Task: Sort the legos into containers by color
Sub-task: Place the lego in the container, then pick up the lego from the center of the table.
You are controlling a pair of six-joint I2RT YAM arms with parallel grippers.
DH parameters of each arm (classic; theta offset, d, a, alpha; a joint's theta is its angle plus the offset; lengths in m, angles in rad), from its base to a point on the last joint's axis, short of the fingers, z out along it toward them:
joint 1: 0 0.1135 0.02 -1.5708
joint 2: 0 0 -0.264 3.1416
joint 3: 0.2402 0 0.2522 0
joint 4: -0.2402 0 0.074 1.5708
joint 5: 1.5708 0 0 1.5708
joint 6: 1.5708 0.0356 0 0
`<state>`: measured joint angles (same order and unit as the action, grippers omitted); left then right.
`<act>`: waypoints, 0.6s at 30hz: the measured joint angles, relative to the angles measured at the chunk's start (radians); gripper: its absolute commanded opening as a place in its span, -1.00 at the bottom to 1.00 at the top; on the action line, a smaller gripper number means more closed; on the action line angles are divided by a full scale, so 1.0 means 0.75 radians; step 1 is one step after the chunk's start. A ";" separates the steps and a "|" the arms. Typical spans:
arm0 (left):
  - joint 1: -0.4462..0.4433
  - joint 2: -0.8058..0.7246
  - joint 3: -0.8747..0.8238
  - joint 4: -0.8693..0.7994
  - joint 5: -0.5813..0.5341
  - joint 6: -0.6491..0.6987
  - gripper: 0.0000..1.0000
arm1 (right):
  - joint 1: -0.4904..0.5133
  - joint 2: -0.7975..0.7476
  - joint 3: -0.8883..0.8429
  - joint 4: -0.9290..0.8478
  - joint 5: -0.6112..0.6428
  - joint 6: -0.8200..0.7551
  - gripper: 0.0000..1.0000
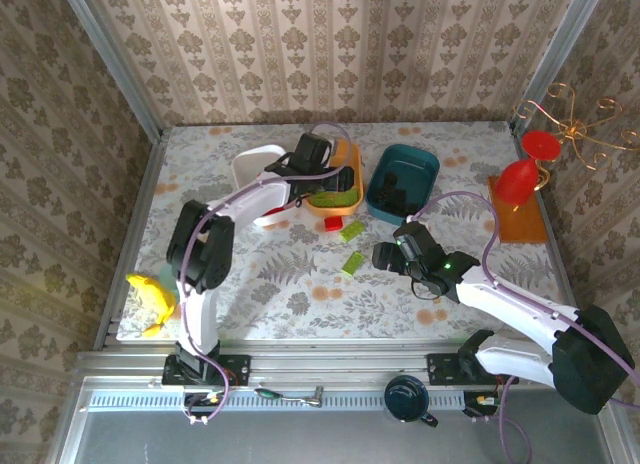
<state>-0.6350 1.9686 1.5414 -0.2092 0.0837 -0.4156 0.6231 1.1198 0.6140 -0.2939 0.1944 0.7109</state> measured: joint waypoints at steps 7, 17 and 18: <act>-0.082 -0.458 -0.354 0.166 -0.009 -0.008 0.99 | 0.042 0.049 0.004 0.015 0.001 0.001 0.70; -0.217 -1.034 -1.040 0.321 -0.164 -0.075 1.00 | 0.216 0.296 0.144 0.067 0.076 0.057 0.70; -0.224 -1.070 -1.082 0.321 -0.181 -0.083 1.00 | 0.237 0.328 0.166 0.071 0.093 0.066 0.70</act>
<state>-0.8028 1.1660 0.7300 0.0315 -0.0521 -0.4782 0.8009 1.3659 0.7383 -0.2409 0.2642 0.7605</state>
